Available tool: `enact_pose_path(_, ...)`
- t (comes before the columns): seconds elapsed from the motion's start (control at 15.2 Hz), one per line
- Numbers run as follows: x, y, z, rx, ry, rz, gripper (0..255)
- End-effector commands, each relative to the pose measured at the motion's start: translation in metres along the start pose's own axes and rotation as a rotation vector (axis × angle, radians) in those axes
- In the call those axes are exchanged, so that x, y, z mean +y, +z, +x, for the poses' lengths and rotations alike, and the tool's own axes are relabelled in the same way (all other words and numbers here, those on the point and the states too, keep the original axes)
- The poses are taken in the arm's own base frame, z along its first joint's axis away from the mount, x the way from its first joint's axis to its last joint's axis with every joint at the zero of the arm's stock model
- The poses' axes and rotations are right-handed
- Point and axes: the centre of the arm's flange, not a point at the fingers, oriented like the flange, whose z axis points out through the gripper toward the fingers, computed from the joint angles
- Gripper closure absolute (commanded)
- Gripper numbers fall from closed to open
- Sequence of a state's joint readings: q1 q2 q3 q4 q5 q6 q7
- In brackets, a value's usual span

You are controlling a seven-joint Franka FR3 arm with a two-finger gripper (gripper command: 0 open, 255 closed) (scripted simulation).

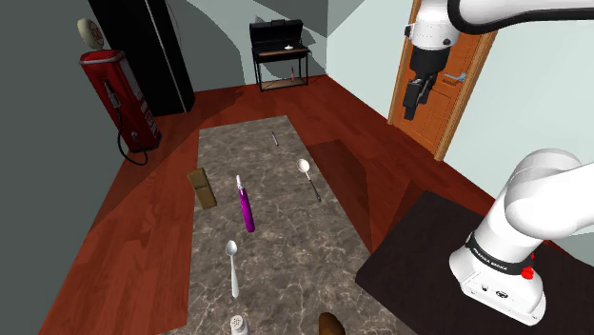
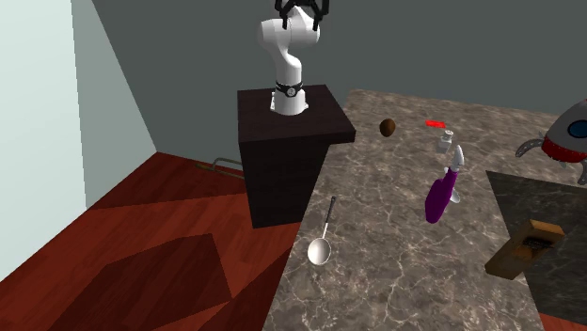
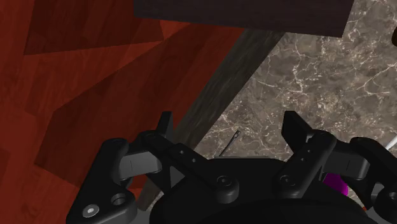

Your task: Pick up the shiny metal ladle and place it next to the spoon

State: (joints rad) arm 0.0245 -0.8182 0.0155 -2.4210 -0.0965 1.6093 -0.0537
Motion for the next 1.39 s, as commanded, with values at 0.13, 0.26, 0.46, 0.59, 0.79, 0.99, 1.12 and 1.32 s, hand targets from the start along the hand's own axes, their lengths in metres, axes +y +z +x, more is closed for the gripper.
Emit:
enact_pose_path(0.13, -0.006, 0.019, 0.018, -0.002, 0.027, -0.001, 0)
enact_pose_path(0.26, -0.012, 0.038, 0.035, -0.004, 0.054, -0.001, 0)
enact_pose_path(0.46, -0.02, 0.066, 0.062, -0.007, 0.094, -0.002, 0)
enact_pose_path(0.59, -0.025, 0.085, 0.08, -0.008, 0.121, -0.003, 0)
enact_pose_path(0.79, -0.031, 0.114, 0.107, -0.011, 0.161, -0.004, 0)
enact_pose_path(0.99, -0.036, 0.143, 0.135, -0.014, 0.201, -0.005, 0)
enact_pose_path(1.12, -0.038, 0.162, 0.153, -0.016, 0.228, -0.006, 0)
enact_pose_path(1.32, -0.041, 0.191, 0.181, -0.019, 0.268, -0.007, 0)
